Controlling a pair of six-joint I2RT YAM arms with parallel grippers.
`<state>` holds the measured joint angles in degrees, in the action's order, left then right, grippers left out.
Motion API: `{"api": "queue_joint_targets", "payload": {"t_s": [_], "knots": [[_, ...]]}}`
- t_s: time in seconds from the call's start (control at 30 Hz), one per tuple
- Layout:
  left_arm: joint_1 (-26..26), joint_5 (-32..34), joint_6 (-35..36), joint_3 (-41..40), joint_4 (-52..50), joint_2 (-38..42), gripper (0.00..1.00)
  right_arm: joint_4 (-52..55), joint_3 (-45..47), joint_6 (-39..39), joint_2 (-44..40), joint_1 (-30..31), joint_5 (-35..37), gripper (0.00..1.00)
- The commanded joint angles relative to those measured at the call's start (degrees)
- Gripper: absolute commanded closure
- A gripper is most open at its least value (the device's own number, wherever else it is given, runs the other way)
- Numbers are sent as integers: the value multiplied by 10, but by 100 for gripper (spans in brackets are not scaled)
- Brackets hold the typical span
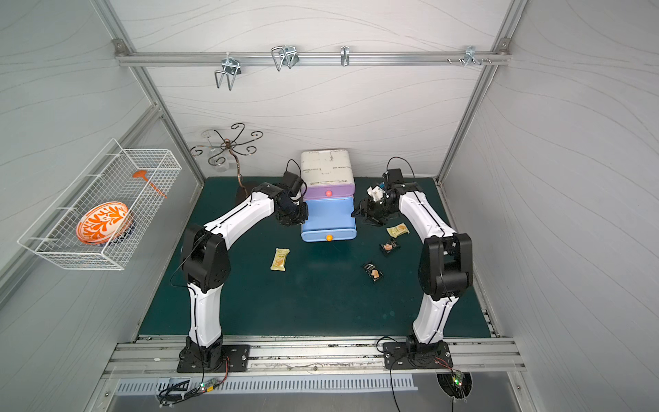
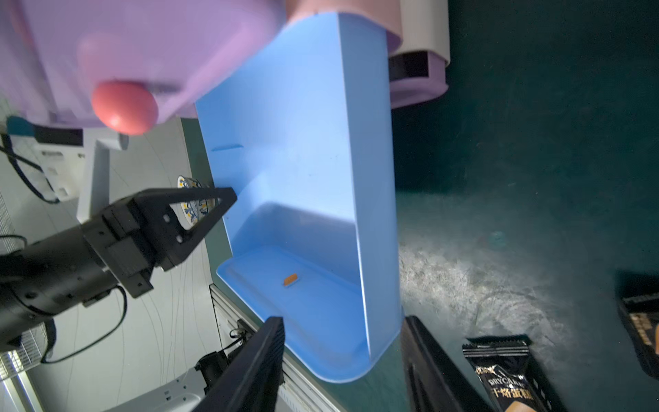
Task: Take the cookies out of the drawer
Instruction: Close the drawer in the storage box.
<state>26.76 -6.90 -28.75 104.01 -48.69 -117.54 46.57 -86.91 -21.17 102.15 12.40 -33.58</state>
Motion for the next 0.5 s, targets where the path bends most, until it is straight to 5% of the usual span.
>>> {"api": "queue_joint_targets", "payload": {"t_s": [0.0, 0.13, 0.33, 0.47], "knots": [[-2, -21, -2, 39, 61, -3, 100, -4, 41, 12, -77, -2, -26, 42], [-2, -22, -2, 37, 62, -4, 100, 10, 76, 31, -122, 6, -49, 48], [-2, -24, -3, 41, 64, -7, 100, -63, 182, -15, -150, 56, -59, 80], [-2, -25, -4, 44, 62, -9, 100, -139, 232, -67, -148, 86, -51, 84]]}}
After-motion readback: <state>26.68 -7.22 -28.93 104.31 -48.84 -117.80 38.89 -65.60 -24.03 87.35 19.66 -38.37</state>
